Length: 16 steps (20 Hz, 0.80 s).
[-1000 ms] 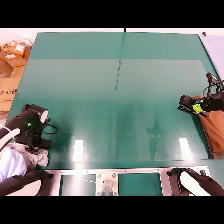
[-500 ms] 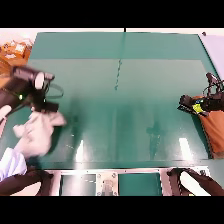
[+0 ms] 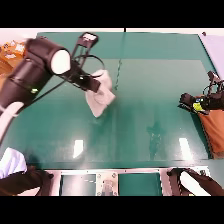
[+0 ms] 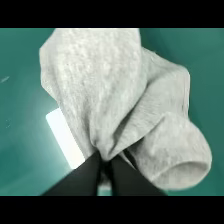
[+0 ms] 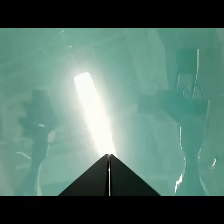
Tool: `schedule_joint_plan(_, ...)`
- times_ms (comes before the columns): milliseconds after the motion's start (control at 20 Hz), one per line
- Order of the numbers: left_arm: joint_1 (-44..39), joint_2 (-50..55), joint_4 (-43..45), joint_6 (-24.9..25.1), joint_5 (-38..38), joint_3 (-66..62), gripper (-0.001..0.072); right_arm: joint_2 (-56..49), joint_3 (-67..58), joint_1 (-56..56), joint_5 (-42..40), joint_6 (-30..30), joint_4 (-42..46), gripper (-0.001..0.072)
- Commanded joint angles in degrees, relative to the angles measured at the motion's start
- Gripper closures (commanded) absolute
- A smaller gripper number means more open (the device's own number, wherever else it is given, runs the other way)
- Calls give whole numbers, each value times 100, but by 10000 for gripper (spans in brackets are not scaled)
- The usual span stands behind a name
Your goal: Fold the shirts.
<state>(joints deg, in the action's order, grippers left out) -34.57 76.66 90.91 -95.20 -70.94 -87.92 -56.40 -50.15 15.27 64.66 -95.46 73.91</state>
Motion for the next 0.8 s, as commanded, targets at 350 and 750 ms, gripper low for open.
schedule_joint_plan(350,1707,387,-1220,271,-487,160,62,-168,-83,7,-96,-2,-96,399)
schedule_joint_plan(750,1873,413,-4188,1364,1502,3314,64,-2184,-83,-634,-979,1281,-2559,400)
